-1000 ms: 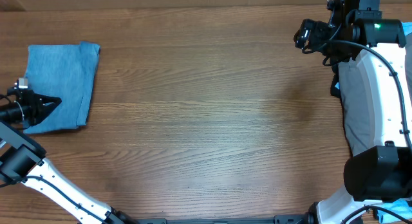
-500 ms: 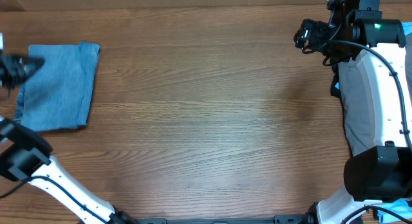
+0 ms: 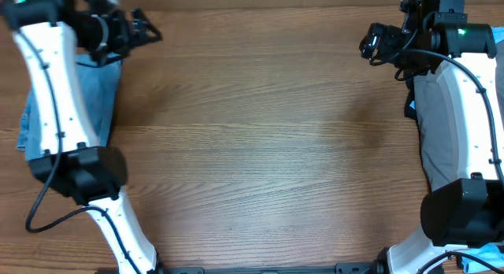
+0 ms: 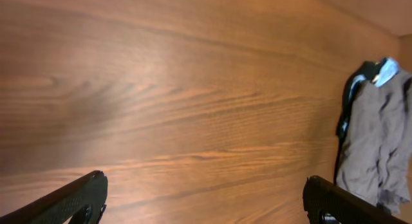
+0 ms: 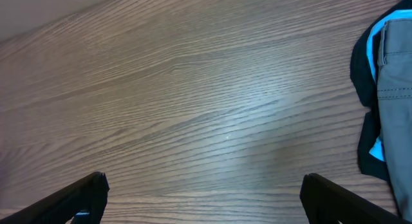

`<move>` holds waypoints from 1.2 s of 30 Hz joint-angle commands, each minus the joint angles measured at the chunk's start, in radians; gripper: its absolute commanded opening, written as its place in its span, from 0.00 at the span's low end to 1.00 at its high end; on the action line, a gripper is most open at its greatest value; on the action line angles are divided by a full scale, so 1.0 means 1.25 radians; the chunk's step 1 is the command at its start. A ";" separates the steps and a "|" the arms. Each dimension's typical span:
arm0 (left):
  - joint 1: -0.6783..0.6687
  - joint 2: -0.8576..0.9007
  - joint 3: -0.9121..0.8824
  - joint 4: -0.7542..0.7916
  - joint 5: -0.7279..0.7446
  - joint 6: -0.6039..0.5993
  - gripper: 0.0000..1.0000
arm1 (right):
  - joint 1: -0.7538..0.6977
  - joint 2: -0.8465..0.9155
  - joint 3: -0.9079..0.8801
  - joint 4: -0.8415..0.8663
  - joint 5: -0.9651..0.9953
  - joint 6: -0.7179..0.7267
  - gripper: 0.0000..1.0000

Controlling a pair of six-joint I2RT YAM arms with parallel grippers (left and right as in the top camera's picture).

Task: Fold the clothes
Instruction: 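Lift the left gripper away from the bundle toward the top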

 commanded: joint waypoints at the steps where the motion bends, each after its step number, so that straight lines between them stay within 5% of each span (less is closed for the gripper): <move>1: -0.098 0.003 -0.001 0.021 -0.080 -0.057 1.00 | -0.002 -0.001 0.001 0.004 0.003 -0.002 1.00; 7: -0.224 0.005 -0.001 -0.010 -0.171 -0.068 1.00 | -0.002 -0.001 0.001 0.004 0.003 -0.002 1.00; 14: -0.354 -0.025 -0.001 -0.078 -0.421 -0.224 1.00 | -0.002 -0.001 0.001 0.004 0.003 -0.002 1.00; 20: -0.432 -0.030 -0.001 -0.077 -0.414 -0.224 1.00 | -0.002 -0.001 0.001 0.004 0.003 -0.002 1.00; 36: -0.433 -0.030 -0.001 -0.077 -0.414 -0.224 1.00 | -0.002 -0.001 0.001 0.004 0.003 -0.002 1.00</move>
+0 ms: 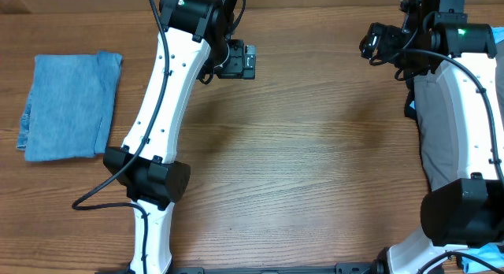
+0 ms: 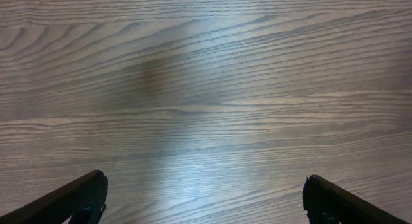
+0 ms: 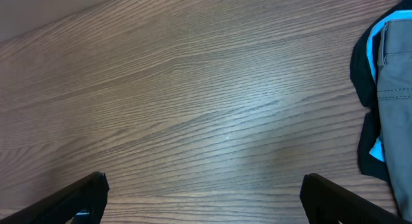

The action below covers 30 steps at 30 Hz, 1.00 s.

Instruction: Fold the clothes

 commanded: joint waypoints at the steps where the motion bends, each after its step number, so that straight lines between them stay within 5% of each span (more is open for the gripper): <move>1: 0.004 -0.029 -0.001 -0.002 -0.011 -0.016 1.00 | -0.002 -0.001 0.001 0.003 0.002 -0.002 1.00; 8: 0.004 -0.029 -0.001 -0.002 -0.011 -0.016 1.00 | 0.010 -0.017 0.001 0.003 0.003 -0.002 1.00; 13: 0.004 -0.029 -0.001 -0.002 -0.011 -0.017 1.00 | 0.087 -0.154 0.001 0.003 0.003 -0.002 1.00; 22: 0.004 -0.030 -0.001 -0.002 -0.011 -0.016 1.00 | 0.271 -0.573 -0.001 -0.004 -0.004 -0.001 1.00; 30: 0.004 -0.030 -0.001 -0.002 -0.011 -0.017 1.00 | 0.273 -1.016 -0.236 -0.055 -0.039 -0.002 1.00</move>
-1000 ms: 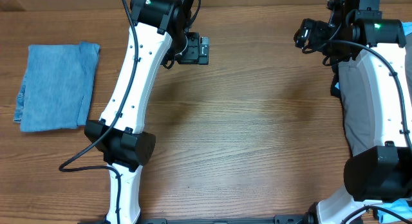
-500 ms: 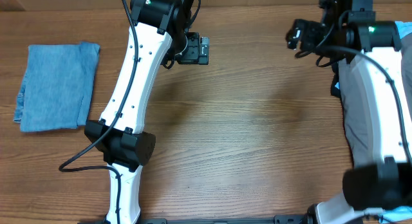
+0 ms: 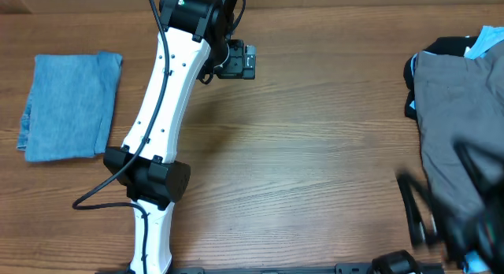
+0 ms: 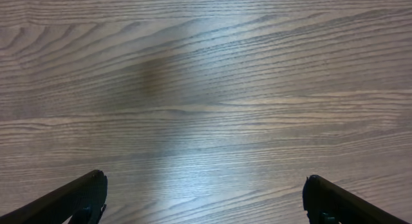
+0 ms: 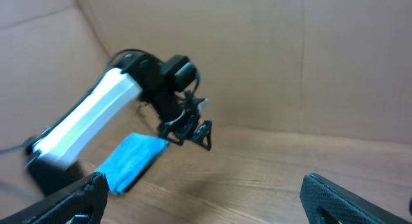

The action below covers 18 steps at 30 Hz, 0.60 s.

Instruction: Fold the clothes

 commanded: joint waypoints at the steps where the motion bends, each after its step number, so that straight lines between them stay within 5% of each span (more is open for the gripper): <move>1: 0.004 -0.029 -0.001 -0.002 -0.011 -0.016 1.00 | -0.001 -0.136 -0.138 0.000 -0.006 -0.002 1.00; 9: 0.004 -0.029 -0.001 -0.002 -0.011 -0.017 1.00 | -0.043 -0.396 -0.504 0.115 -0.006 -0.002 1.00; 18: 0.004 -0.029 -0.001 -0.002 -0.011 -0.016 1.00 | -0.048 -0.497 -0.909 0.623 0.073 -0.002 1.00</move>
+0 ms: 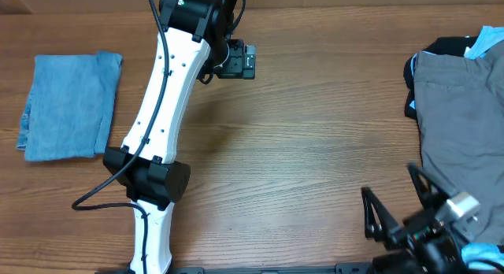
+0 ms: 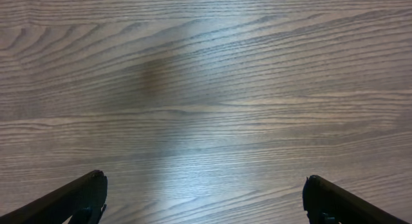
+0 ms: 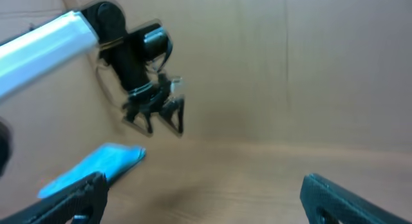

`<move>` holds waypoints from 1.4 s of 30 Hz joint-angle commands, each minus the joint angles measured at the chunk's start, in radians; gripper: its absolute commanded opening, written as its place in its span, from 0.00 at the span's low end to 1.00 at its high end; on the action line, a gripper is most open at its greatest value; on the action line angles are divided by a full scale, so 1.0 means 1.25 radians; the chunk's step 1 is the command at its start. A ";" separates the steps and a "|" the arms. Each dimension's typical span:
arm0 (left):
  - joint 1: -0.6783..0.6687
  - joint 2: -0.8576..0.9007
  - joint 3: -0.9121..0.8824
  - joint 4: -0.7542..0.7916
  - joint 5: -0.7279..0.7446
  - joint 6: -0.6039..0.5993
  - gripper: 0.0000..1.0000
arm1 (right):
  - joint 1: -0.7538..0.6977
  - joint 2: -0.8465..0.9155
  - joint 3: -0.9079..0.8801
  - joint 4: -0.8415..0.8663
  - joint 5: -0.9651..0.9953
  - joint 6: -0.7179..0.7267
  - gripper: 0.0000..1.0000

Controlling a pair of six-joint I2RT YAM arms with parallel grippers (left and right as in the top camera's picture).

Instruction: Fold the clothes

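A folded blue cloth (image 1: 67,105) lies flat at the table's left; the right wrist view shows it as a blue cloth (image 3: 96,166). A grey garment (image 1: 461,124) lies spread at the right edge on top of a black and light-blue garment (image 1: 441,49). My left gripper (image 1: 240,61) hangs open over bare wood at the back middle, nothing between its fingertips (image 2: 84,195). My right gripper (image 1: 394,207) is open and empty low at the front right, just left of the grey garment, facing across the table toward the left arm (image 3: 58,40).
A brown cardboard wall (image 3: 309,63) stands behind the wooden table (image 1: 315,148). The left arm's white links (image 1: 161,93) reach from its base at the front left to the back middle.
My right gripper has shifted a little left along the front edge and now shows sharply in the overhead view. Its camera sees the left gripper higher and further left. The left arm has not moved.
First my left gripper was over the blue cloth at the far left and my right gripper at the back right above the grey garment. Then the left gripper was at the back middle, the cloth lying folded. Later the right arm was at the front right, where it stays.
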 commanded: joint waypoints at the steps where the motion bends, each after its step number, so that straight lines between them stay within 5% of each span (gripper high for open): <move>1: 0.004 -0.028 -0.001 -0.001 -0.010 -0.016 1.00 | -0.004 -0.018 -0.136 0.174 0.061 -0.003 1.00; 6: 0.004 -0.028 -0.001 -0.001 -0.010 -0.016 1.00 | -0.004 -0.046 -0.296 0.380 0.071 -0.003 1.00; 18: 0.004 -0.028 -0.001 -0.001 -0.010 -0.016 1.00 | -0.017 -0.046 -0.419 0.462 0.077 -0.002 1.00; 42: 0.004 -0.028 -0.001 -0.001 -0.010 -0.017 1.00 | -0.018 -0.046 -0.509 0.377 0.035 0.003 1.00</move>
